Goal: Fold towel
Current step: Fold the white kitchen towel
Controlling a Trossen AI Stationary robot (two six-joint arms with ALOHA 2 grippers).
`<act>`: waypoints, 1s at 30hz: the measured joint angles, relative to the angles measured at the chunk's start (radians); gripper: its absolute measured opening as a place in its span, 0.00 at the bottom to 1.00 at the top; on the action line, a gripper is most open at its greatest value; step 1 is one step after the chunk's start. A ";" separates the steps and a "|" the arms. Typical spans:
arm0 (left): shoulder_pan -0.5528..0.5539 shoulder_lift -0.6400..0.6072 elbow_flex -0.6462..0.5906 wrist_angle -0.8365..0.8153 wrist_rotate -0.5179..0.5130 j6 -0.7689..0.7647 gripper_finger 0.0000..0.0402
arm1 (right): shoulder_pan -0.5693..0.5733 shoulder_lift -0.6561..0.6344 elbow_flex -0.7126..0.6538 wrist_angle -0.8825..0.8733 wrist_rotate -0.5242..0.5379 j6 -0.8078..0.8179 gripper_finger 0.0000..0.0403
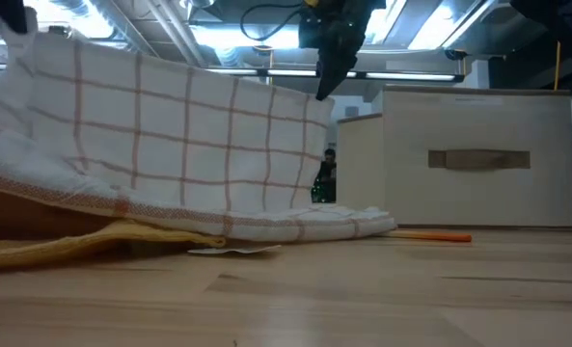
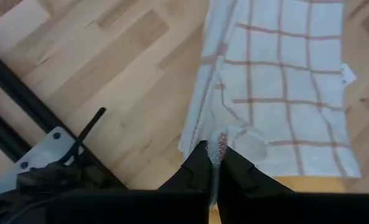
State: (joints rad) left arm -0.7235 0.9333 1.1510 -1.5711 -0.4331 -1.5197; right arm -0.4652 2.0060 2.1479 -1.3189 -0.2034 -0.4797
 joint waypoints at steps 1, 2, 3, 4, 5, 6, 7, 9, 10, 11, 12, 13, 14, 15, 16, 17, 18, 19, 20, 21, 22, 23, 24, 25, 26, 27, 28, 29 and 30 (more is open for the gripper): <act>0.000 -0.006 -0.010 0.000 -0.003 -0.015 0.00 | 0.000 0.000 0.000 -0.004 0.001 0.000 0.00; 0.000 -0.008 -0.021 0.001 -0.004 -0.029 0.00 | 0.000 0.000 0.000 -0.011 0.000 0.000 0.00; -0.001 -0.008 -0.032 0.001 -0.003 -0.051 0.00 | 0.000 0.000 0.000 -0.021 0.000 0.000 0.00; -0.001 -0.007 -0.041 0.008 0.002 -0.079 0.00 | 0.000 0.000 0.000 -0.034 0.000 0.001 0.00; -0.001 -0.005 -0.047 0.034 0.010 -0.105 0.00 | 0.000 0.000 0.000 -0.050 -0.001 0.001 0.00; -0.001 0.001 -0.051 0.067 0.019 -0.119 0.00 | 0.000 0.000 0.000 -0.072 -0.002 0.001 0.00; -0.003 0.013 -0.053 0.104 0.024 -0.119 0.00 | 0.001 0.000 0.000 -0.097 -0.002 0.001 0.00; -0.003 0.039 -0.053 0.194 0.027 -0.084 0.00 | 0.001 0.000 0.000 -0.159 -0.007 0.002 0.00; -0.003 0.055 -0.053 0.246 0.029 -0.055 0.00 | 0.001 0.000 0.000 -0.190 -0.015 0.002 0.00; -0.003 0.074 -0.053 0.294 0.030 -0.024 0.00 | 0.001 0.000 -0.005 -0.214 -0.024 0.002 0.00; -0.003 0.096 -0.053 0.337 0.032 0.008 0.00 | 0.001 0.000 -0.013 -0.234 -0.035 0.002 0.00; -0.003 0.119 -0.053 0.378 0.032 0.041 0.00 | 0.005 0.000 -0.023 -0.248 -0.048 0.003 0.00; -0.003 0.142 -0.053 0.411 0.038 0.069 0.00 | 0.008 0.000 -0.035 -0.251 -0.056 0.005 0.00; -0.003 0.168 -0.053 0.439 0.051 0.094 0.00 | 0.012 0.000 -0.048 -0.249 -0.060 0.012 0.00; -0.003 0.193 -0.053 0.459 0.071 0.113 0.00 | 0.020 0.000 -0.061 -0.250 -0.064 0.024 0.00; -0.003 0.220 -0.053 0.476 0.095 0.127 0.00 | 0.028 0.000 -0.074 -0.249 -0.071 0.028 0.00; -0.003 0.247 -0.053 0.491 0.116 0.140 0.00 | 0.039 0.000 -0.092 -0.247 -0.075 0.029 0.00; -0.003 0.273 -0.053 0.504 0.138 0.148 0.00 | 0.052 0.000 -0.114 -0.246 -0.077 0.028 0.00; -0.003 0.299 -0.053 0.516 0.160 0.159 0.00 | 0.064 0.000 -0.138 -0.246 -0.078 0.027 0.00; -0.003 0.324 -0.053 0.530 0.180 0.167 0.00 | 0.076 0.000 -0.159 -0.246 -0.077 0.027 0.00; -0.003 0.347 -0.053 0.542 0.201 0.174 0.00 | 0.089 0.001 -0.180 -0.246 -0.075 0.027 0.00; -0.003 0.368 -0.053 0.555 0.218 0.186 0.00 | 0.102 0.001 -0.201 -0.243 -0.069 0.027 0.00; -0.003 0.387 -0.053 0.572 0.233 0.199 0.00 | 0.115 0.001 -0.221 -0.241 -0.064 0.027 0.00; -0.003 0.404 -0.053 0.594 0.247 0.218 0.00 | 0.128 0.001 -0.240 -0.236 -0.057 0.027 0.00; -0.003 0.420 -0.053 0.615 0.260 0.230 0.00 | 0.141 0.001 -0.260 -0.225 -0.049 0.026 0.00; -0.003 0.433 -0.053 0.638 0.272 0.246 0.00 | 0.152 0.001 -0.276 -0.220 -0.039 0.026 0.00; -0.003 0.444 -0.053 0.663 0.282 0.258 0.00 | 0.164 0.001 -0.292 -0.219 -0.032 0.024 0.00; -0.003 0.452 -0.053 0.687 0.292 0.270 0.00 | 0.174 0.001 -0.307 -0.218 -0.024 0.024 0.00; -0.003 0.458 -0.053 0.710 0.298 0.279 0.00 | 0.184 -0.001 -0.322 -0.213 -0.016 0.023 0.00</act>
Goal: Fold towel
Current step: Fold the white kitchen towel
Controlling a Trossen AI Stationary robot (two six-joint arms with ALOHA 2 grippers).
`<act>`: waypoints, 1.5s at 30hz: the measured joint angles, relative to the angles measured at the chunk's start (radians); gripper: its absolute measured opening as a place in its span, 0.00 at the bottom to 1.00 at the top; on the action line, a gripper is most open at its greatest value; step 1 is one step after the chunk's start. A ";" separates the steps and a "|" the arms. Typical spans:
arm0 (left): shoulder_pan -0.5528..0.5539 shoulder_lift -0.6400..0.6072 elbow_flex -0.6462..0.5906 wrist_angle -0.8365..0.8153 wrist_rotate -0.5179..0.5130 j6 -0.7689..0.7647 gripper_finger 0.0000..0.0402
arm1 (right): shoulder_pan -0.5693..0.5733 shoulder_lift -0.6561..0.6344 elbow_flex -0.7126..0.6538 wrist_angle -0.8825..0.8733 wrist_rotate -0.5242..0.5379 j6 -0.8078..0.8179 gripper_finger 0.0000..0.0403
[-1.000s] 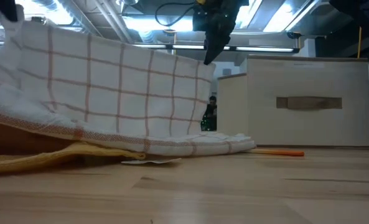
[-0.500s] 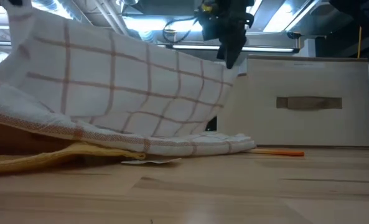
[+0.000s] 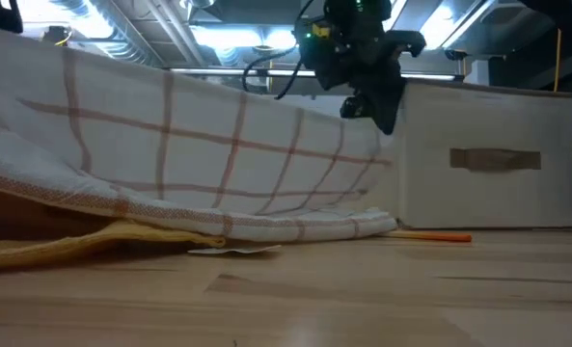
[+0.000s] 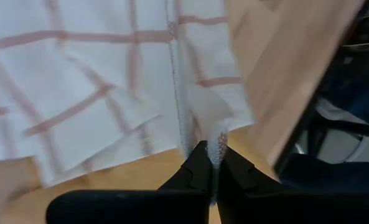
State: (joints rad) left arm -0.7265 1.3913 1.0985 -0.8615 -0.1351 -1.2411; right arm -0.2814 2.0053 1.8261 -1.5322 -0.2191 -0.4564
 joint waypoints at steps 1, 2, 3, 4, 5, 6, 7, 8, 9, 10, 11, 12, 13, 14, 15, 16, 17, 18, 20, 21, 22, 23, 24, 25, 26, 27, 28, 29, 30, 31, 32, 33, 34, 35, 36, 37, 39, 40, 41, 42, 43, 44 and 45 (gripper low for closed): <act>0.000 0.005 0.000 0.020 0.003 0.011 0.00 | 0.009 0.000 -0.013 0.003 0.011 -0.001 0.00; 0.000 0.009 0.000 0.036 0.006 0.020 0.00 | 0.017 0.000 -0.028 0.008 0.021 0.000 0.00; 0.000 0.012 0.000 0.048 0.008 0.024 0.00 | 0.024 0.002 -0.041 0.016 0.029 0.000 0.00; 0.000 0.015 0.000 0.055 0.009 0.024 0.00 | 0.031 0.002 -0.052 0.027 0.037 -0.001 0.00; 0.000 0.016 0.000 0.056 0.009 0.022 0.00 | 0.037 0.002 -0.065 0.042 0.044 -0.001 0.00; 0.000 0.016 0.000 0.056 0.009 0.017 0.00 | 0.043 0.001 -0.077 0.051 0.045 -0.001 0.00; 0.000 0.016 0.000 0.057 0.009 0.010 0.00 | 0.045 0.001 -0.088 0.057 0.045 -0.001 0.00; 0.000 0.016 0.000 0.057 0.009 0.001 0.01 | 0.048 0.001 -0.100 0.067 0.047 0.001 0.00; 0.000 0.016 0.000 0.058 0.009 -0.010 0.01 | 0.052 0.001 -0.109 0.076 0.048 0.004 0.00; 0.000 0.016 0.000 0.061 0.009 -0.015 0.01 | 0.054 0.001 -0.118 0.082 0.048 0.007 0.00; 0.000 0.016 0.000 0.066 0.009 -0.015 0.02 | 0.055 0.001 -0.125 0.086 0.047 0.009 0.00; 0.000 0.016 0.000 0.076 0.009 -0.010 0.03 | 0.055 0.001 -0.131 0.085 0.047 0.012 0.00; 0.000 0.016 0.000 0.086 0.010 -0.004 0.04 | 0.055 0.001 -0.137 0.087 0.047 0.016 0.00; 0.000 0.016 0.000 0.099 0.010 0.004 0.05 | 0.055 0.001 -0.141 0.088 0.048 0.027 0.00; 0.000 0.016 0.000 0.111 0.010 0.010 0.07 | 0.055 0.001 -0.144 0.089 0.053 0.038 0.01; 0.000 0.016 0.000 0.117 0.010 0.010 0.10 | 0.055 0.001 -0.148 0.090 0.056 0.055 0.02; 0.000 0.016 0.000 0.120 0.010 0.009 0.13 | 0.055 0.001 -0.153 0.092 0.064 0.063 0.04; 0.000 0.016 0.000 0.120 0.010 0.005 0.16 | 0.055 0.001 -0.153 0.091 0.072 0.065 0.07; 0.000 0.016 0.000 0.118 0.011 -0.007 0.23 | 0.055 0.001 -0.154 0.092 0.086 0.077 0.13; 0.000 0.016 0.000 0.120 0.011 -0.008 0.27 | 0.055 0.001 -0.153 0.093 0.088 0.087 0.17; 0.000 0.016 0.000 0.122 0.011 -0.008 0.30 | 0.055 0.001 -0.153 0.094 0.088 0.096 0.20; 0.000 0.016 0.000 0.123 0.011 -0.008 0.33 | 0.055 0.001 -0.154 0.094 0.089 0.106 0.24; 0.000 0.016 0.000 0.123 0.011 -0.009 0.36 | 0.055 0.001 -0.154 0.094 0.096 0.112 0.28; 0.000 0.016 0.000 0.123 0.011 -0.014 0.39 | 0.055 0.001 -0.154 0.095 0.099 0.113 0.31; 0.000 0.016 0.000 0.125 0.011 -0.020 0.41 | 0.055 0.001 -0.154 0.094 0.100 0.114 0.34; 0.000 0.016 0.000 0.130 0.011 -0.025 0.43 | 0.055 0.001 -0.154 0.095 0.100 0.114 0.37; 0.000 0.016 0.000 0.138 0.011 -0.025 0.44 | 0.055 0.001 -0.154 0.099 0.100 0.114 0.39; 0.000 0.016 0.000 0.149 0.011 -0.021 0.45 | 0.055 0.001 -0.153 0.103 0.100 0.114 0.41; 0.000 0.016 0.000 0.159 0.011 -0.012 0.46 | 0.055 0.001 -0.154 0.104 0.099 0.114 0.42; 0.000 0.016 0.000 0.165 0.011 -0.003 0.46 | 0.055 0.001 -0.154 0.107 0.099 0.114 0.43; 0.000 0.016 0.000 0.173 0.011 0.014 0.46 | 0.056 0.001 -0.154 0.112 0.098 0.114 0.44; 0.000 0.016 0.000 0.187 0.010 0.031 0.46 | 0.060 0.001 -0.154 0.123 0.096 0.115 0.44; 0.000 0.016 0.000 0.199 0.009 0.057 0.46 | 0.060 0.001 -0.153 0.133 0.091 0.115 0.44; 0.000 0.016 0.000 0.208 0.003 0.086 0.45 | 0.062 0.001 -0.153 0.140 0.079 0.115 0.44; 0.000 0.016 0.000 0.213 -0.012 0.112 0.45 | 0.066 0.001 -0.153 0.151 0.058 0.115 0.44; 0.000 0.016 0.000 0.216 -0.033 0.137 0.44 | 0.068 0.001 -0.153 0.169 0.042 0.115 0.44; 0.006 0.016 0.000 0.219 -0.087 0.191 0.43 | 0.080 0.001 -0.153 0.209 0.023 0.116 0.44; 0.011 0.016 0.000 0.218 -0.119 0.219 0.42 | 0.088 0.001 -0.153 0.233 0.023 0.116 0.44; 0.015 0.016 0.000 0.217 -0.149 0.246 0.42 | 0.095 0.001 -0.153 0.262 0.027 0.115 0.44; 0.021 0.016 0.000 0.217 -0.181 0.271 0.41 | 0.102 0.001 -0.153 0.294 0.036 0.115 0.44; 0.028 0.016 0.000 0.216 -0.212 0.295 0.41 | 0.110 0.003 -0.153 0.325 0.049 0.116 0.44; 0.037 0.016 0.000 0.214 -0.239 0.316 0.40 | 0.115 0.005 -0.153 0.358 0.061 0.115 0.44; 0.046 0.016 0.000 0.214 -0.262 0.334 0.40 | 0.121 0.007 -0.153 0.387 0.068 0.115 0.44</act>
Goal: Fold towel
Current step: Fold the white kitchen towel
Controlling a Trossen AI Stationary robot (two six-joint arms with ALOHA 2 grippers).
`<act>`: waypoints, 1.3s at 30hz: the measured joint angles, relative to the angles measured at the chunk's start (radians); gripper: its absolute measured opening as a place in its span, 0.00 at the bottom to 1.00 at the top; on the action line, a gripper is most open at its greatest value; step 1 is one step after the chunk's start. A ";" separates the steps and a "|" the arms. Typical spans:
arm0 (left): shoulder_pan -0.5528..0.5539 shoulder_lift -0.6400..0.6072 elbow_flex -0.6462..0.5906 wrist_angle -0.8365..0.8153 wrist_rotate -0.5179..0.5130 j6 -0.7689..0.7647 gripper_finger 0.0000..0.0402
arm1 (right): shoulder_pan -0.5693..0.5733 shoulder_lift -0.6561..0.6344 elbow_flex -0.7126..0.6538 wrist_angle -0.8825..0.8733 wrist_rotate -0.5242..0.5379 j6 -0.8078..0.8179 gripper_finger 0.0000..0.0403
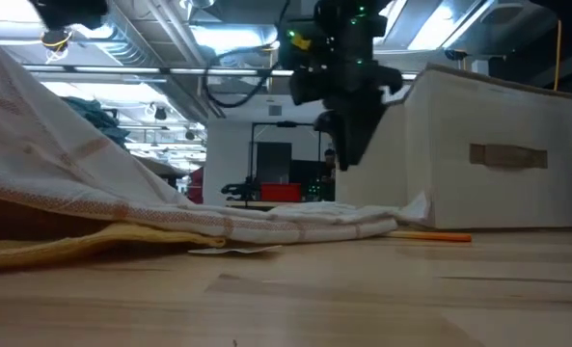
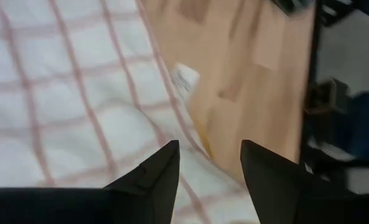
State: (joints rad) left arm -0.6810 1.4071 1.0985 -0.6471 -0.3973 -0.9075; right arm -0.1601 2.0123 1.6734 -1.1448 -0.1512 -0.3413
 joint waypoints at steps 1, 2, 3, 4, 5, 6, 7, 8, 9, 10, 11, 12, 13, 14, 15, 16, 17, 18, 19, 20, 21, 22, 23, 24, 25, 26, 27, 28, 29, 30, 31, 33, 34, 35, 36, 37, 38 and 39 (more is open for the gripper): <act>0.009 0.000 0.000 0.000 -0.016 0.008 0.40 | 0.003 0.004 0.000 0.022 0.004 0.000 0.44; 0.018 0.000 0.000 -0.001 -0.023 0.019 0.39 | 0.007 0.013 0.000 0.045 0.008 0.000 0.44; 0.026 0.000 0.000 0.000 -0.025 0.022 0.39 | 0.011 0.019 0.000 0.067 0.014 0.003 0.44; 0.033 0.000 0.000 0.000 -0.026 0.021 0.39 | 0.011 0.026 0.000 0.077 0.022 0.014 0.44; 0.040 0.000 0.000 -0.001 -0.026 0.018 0.38 | 0.011 0.038 0.000 0.086 0.038 0.023 0.45; 0.044 0.000 0.000 -0.001 -0.026 0.017 0.38 | 0.010 0.046 0.000 0.102 0.056 0.032 0.45; 0.047 0.000 0.000 -0.001 -0.026 0.017 0.38 | 0.009 0.056 0.000 0.110 0.075 0.047 0.45; 0.047 0.000 0.000 0.000 -0.026 0.017 0.37 | 0.009 0.072 0.000 0.112 0.094 0.056 0.45; 0.047 0.000 0.000 0.000 -0.026 0.017 0.37 | 0.008 0.084 0.000 0.117 0.112 0.064 0.45; 0.047 0.000 0.000 0.000 -0.026 0.016 0.37 | 0.006 0.099 0.000 0.124 0.130 0.072 0.45; 0.046 0.000 0.000 0.000 -0.026 0.015 0.37 | 0.002 0.116 0.000 0.132 0.147 0.074 0.45; 0.045 0.000 0.000 0.000 -0.026 0.014 0.37 | 0.002 0.130 0.000 0.141 0.157 0.075 0.45; 0.044 0.000 0.000 -0.001 -0.026 0.014 0.37 | 0.000 0.146 0.000 0.153 0.167 0.077 0.45; 0.044 0.000 0.000 -0.001 -0.026 0.014 0.37 | -0.004 0.162 0.000 0.167 0.180 0.079 0.45; 0.044 0.000 0.000 -0.001 -0.026 0.014 0.37 | -0.006 0.175 0.000 0.180 0.190 0.080 0.45; 0.044 0.000 0.000 -0.003 -0.026 0.014 0.37 | -0.007 0.190 0.000 0.193 0.200 0.081 0.45; 0.044 0.000 0.000 -0.005 -0.026 0.014 0.37 | -0.011 0.200 0.003 0.200 0.211 0.080 0.45; 0.044 0.000 0.000 -0.007 -0.026 0.014 0.37 | -0.014 0.207 0.004 0.223 0.224 0.080 0.45; 0.044 0.000 0.000 -0.011 -0.026 0.014 0.37 | -0.019 0.214 0.006 0.245 0.233 0.080 0.45; 0.044 0.000 0.000 -0.016 -0.026 0.014 0.37 | -0.024 0.220 0.007 0.267 0.242 0.080 0.45; 0.044 0.000 0.000 -0.023 -0.026 0.014 0.37 | -0.031 0.222 0.007 0.291 0.249 0.081 0.45; 0.044 0.000 0.000 -0.031 -0.026 0.014 0.37 | -0.037 0.223 0.007 0.319 0.254 0.080 0.45; 0.044 0.000 0.000 -0.033 -0.026 0.014 0.37 | -0.045 0.224 0.006 0.353 0.256 0.078 0.45; 0.044 0.000 0.000 -0.031 -0.026 0.014 0.37 | -0.053 0.225 0.006 0.391 0.258 0.076 0.45; 0.044 0.000 0.000 -0.032 -0.027 0.018 0.37 | -0.061 0.226 0.006 0.435 0.265 0.076 0.45; 0.044 0.000 0.000 -0.032 -0.027 0.018 0.37 | -0.070 0.228 0.010 0.469 0.272 0.076 0.45; 0.044 0.000 0.000 -0.031 -0.027 0.018 0.37 | -0.078 0.231 0.013 0.508 0.280 0.076 0.45; 0.044 0.000 0.000 -0.032 -0.027 0.018 0.37 | -0.088 0.233 0.014 0.559 0.284 0.076 0.45; 0.044 0.000 0.000 -0.032 -0.027 0.018 0.37 | -0.098 0.236 0.013 0.611 0.284 0.076 0.45; 0.045 0.000 0.000 -0.033 -0.027 0.018 0.37 | -0.108 0.237 0.013 0.664 0.283 0.076 0.45; 0.045 0.000 0.000 -0.035 -0.027 0.018 0.37 | -0.118 0.237 0.013 0.719 0.275 0.078 0.45; 0.045 0.000 0.000 -0.043 -0.027 0.018 0.37 | -0.137 0.236 0.014 0.818 0.190 0.127 0.44; 0.045 0.000 0.000 -0.050 -0.027 0.018 0.37 | -0.143 0.235 0.016 0.845 0.172 0.171 0.43; 0.045 0.000 0.000 -0.056 -0.028 0.018 0.37 | -0.145 0.235 0.015 0.859 0.167 0.206 0.42; 0.045 0.000 0.000 -0.056 -0.028 0.018 0.36 | -0.150 0.235 0.015 0.877 0.158 0.234 0.41; 0.045 0.000 0.000 -0.054 -0.029 0.018 0.36 | -0.152 0.235 0.015 0.894 0.147 0.253 0.40; 0.045 0.000 0.000 -0.054 -0.029 0.018 0.36 | -0.155 0.235 0.015 0.903 0.140 0.265 0.39; 0.045 0.000 0.000 -0.054 -0.029 0.018 0.36 | -0.155 0.235 0.015 0.911 0.133 0.282 0.38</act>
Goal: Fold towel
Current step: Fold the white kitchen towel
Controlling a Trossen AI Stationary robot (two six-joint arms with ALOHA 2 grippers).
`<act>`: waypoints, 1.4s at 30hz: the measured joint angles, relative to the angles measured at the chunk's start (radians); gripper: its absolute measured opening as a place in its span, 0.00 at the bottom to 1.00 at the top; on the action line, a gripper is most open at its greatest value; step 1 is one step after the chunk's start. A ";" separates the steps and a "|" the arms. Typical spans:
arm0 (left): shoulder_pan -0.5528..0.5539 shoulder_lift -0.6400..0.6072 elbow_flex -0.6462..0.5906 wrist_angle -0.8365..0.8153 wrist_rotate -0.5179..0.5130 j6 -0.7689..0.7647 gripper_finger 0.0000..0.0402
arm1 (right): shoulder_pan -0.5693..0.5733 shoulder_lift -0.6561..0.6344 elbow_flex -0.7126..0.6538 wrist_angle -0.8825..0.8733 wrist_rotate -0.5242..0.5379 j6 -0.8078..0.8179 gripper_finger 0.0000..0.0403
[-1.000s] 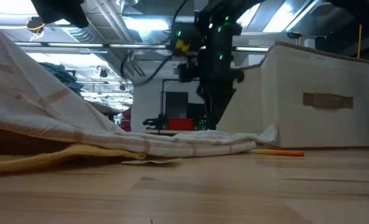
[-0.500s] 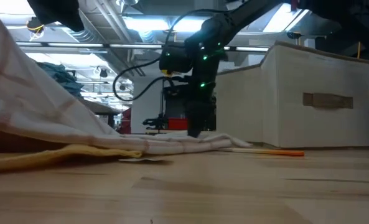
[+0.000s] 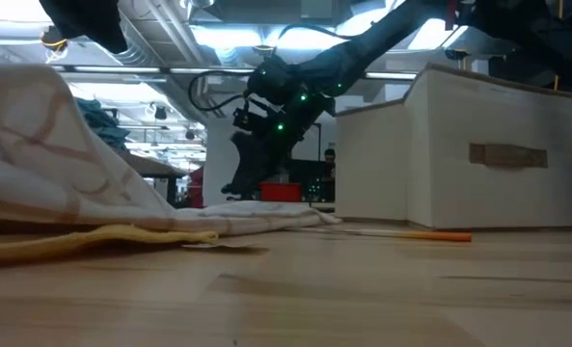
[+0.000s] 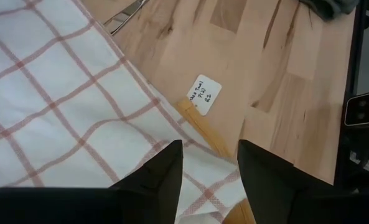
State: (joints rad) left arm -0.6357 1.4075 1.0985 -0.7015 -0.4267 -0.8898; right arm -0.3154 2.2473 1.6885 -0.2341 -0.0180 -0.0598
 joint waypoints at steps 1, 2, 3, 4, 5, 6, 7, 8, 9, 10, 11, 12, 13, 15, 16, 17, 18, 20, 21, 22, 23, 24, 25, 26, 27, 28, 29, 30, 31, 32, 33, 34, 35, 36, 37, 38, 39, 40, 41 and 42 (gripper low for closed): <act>0.000 0.000 0.000 0.001 -0.001 -0.001 0.36 | 0.000 -0.001 0.000 -0.001 -0.001 0.015 0.37; 0.000 0.000 0.000 0.001 -0.001 -0.002 0.36 | 0.000 -0.001 0.000 -0.008 -0.004 0.034 0.36; 0.000 0.000 0.000 0.001 -0.002 -0.005 0.36 | 0.000 -0.002 0.000 -0.021 -0.021 0.052 0.35; 0.000 0.000 0.000 0.001 -0.002 -0.012 0.36 | 0.000 -0.007 0.000 -0.043 -0.059 0.067 0.34; 0.000 0.000 0.000 0.000 -0.002 -0.019 0.36 | 0.003 -0.011 -0.001 -0.060 -0.103 0.083 0.33; 0.000 0.000 0.000 0.000 -0.003 -0.024 0.36 | 0.007 -0.016 -0.001 -0.072 -0.156 0.101 0.33; 0.000 0.000 0.000 0.001 -0.002 -0.025 0.36 | 0.008 -0.025 0.000 -0.100 -0.210 0.120 0.32; 0.000 0.000 0.000 0.000 -0.002 -0.026 0.36 | 0.014 -0.029 0.000 -0.133 -0.262 0.142 0.32; 0.000 0.000 0.000 0.000 -0.002 -0.026 0.36 | 0.023 -0.031 0.000 -0.162 -0.304 0.165 0.31; 0.000 0.000 0.000 0.000 -0.002 -0.026 0.36 | 0.035 -0.031 0.001 -0.191 -0.333 0.186 0.31; 0.000 0.000 0.000 -0.002 -0.002 -0.026 0.36 | 0.051 -0.031 0.001 -0.230 -0.349 0.205 0.30; 0.000 0.000 0.000 -0.003 -0.002 -0.027 0.36 | 0.069 -0.030 0.000 -0.271 -0.350 0.213 0.30; 0.000 0.000 0.000 -0.008 -0.002 -0.029 0.36 | 0.088 -0.029 0.000 -0.307 -0.340 0.213 0.29; 0.001 0.000 0.000 -0.036 -0.002 -0.060 0.35 | 0.133 -0.028 0.000 -0.384 -0.270 0.208 0.27; 0.003 0.000 0.000 -0.066 -0.002 -0.093 0.34 | 0.153 -0.027 0.000 -0.418 -0.211 0.205 0.26; 0.003 0.000 0.000 -0.101 -0.002 -0.133 0.33 | 0.174 -0.024 0.000 -0.452 -0.147 0.205 0.25; 0.004 0.000 0.000 -0.143 -0.002 -0.187 0.32 | 0.193 -0.022 0.000 -0.480 -0.080 0.205 0.24; 0.005 0.000 0.000 -0.241 -0.001 -0.302 0.30 | 0.226 -0.022 0.000 -0.492 0.038 0.205 0.22; 0.005 0.004 0.000 -0.284 -0.001 -0.356 0.28 | 0.238 -0.022 0.000 -0.492 0.085 0.205 0.20; 0.005 0.009 0.000 -0.325 -0.001 -0.405 0.27 | 0.247 -0.022 0.000 -0.490 0.119 0.205 0.19; 0.006 0.016 0.000 -0.361 -0.002 -0.445 0.25 | 0.256 -0.022 0.000 -0.488 0.142 0.205 0.18; 0.008 0.030 0.000 -0.391 -0.002 -0.481 0.23 | 0.262 -0.022 0.000 -0.486 0.157 0.206 0.17; 0.010 0.044 0.000 -0.414 -0.002 -0.513 0.21 | 0.268 -0.022 0.000 -0.484 0.164 0.211 0.16; 0.012 0.062 0.000 -0.428 -0.001 -0.540 0.19 | 0.271 -0.022 0.000 -0.481 0.167 0.217 0.15; 0.016 0.084 0.000 -0.434 -0.001 -0.563 0.17 | 0.272 -0.022 0.001 -0.481 0.170 0.226 0.14; 0.018 0.108 0.000 -0.434 0.000 -0.578 0.15 | 0.273 -0.022 0.001 -0.482 0.175 0.241 0.13; 0.019 0.133 0.000 -0.431 -0.001 -0.593 0.13 | 0.272 -0.022 0.001 -0.485 0.178 0.256 0.12; 0.019 0.161 0.000 -0.430 0.001 -0.597 0.11 | 0.272 -0.022 0.001 -0.489 0.189 0.269 0.11; 0.019 0.190 0.000 -0.430 0.006 -0.600 0.09 | 0.270 -0.022 0.001 -0.493 0.205 0.283 0.11; 0.019 0.218 0.000 -0.430 0.018 -0.600 0.07 | 0.266 -0.022 0.001 -0.499 0.221 0.291 0.10; 0.019 0.246 0.000 -0.428 0.034 -0.600 0.05 | 0.261 -0.022 0.001 -0.505 0.238 0.293 0.09; 0.019 0.272 0.000 -0.420 0.055 -0.600 0.03 | 0.260 -0.022 0.001 -0.507 0.245 0.293 0.08; 0.019 0.296 0.000 -0.403 0.077 -0.600 0.02 | 0.254 -0.021 0.001 -0.504 0.247 0.293 0.07; 0.019 0.318 0.000 -0.381 0.099 -0.596 0.01 | 0.251 -0.021 0.001 -0.496 0.247 0.294 0.06; 0.019 0.339 0.000 -0.349 0.120 -0.585 0.01 | 0.246 -0.021 0.001 -0.486 0.244 0.295 0.05; 0.019 0.357 0.000 -0.308 0.138 -0.565 0.01 | 0.242 -0.021 0.001 -0.476 0.243 0.295 0.04; 0.019 0.373 0.000 -0.263 0.155 -0.542 0.01 | 0.238 -0.020 0.001 -0.462 0.239 0.295 0.03; 0.019 0.386 0.000 -0.216 0.164 -0.517 0.02 | 0.234 -0.018 0.001 -0.444 0.236 0.297 0.02; 0.019 0.396 0.000 -0.163 0.172 -0.488 0.02 | 0.227 -0.015 0.001 -0.422 0.236 0.301 0.01; 0.019 0.404 0.001 -0.115 0.173 -0.456 0.02 | 0.222 -0.013 0.001 -0.397 0.235 0.305 0.01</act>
State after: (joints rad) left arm -0.6170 1.8111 1.0996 -0.8166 -0.2535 -1.3455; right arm -0.0933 2.2345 1.6890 -0.6316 0.2167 0.2449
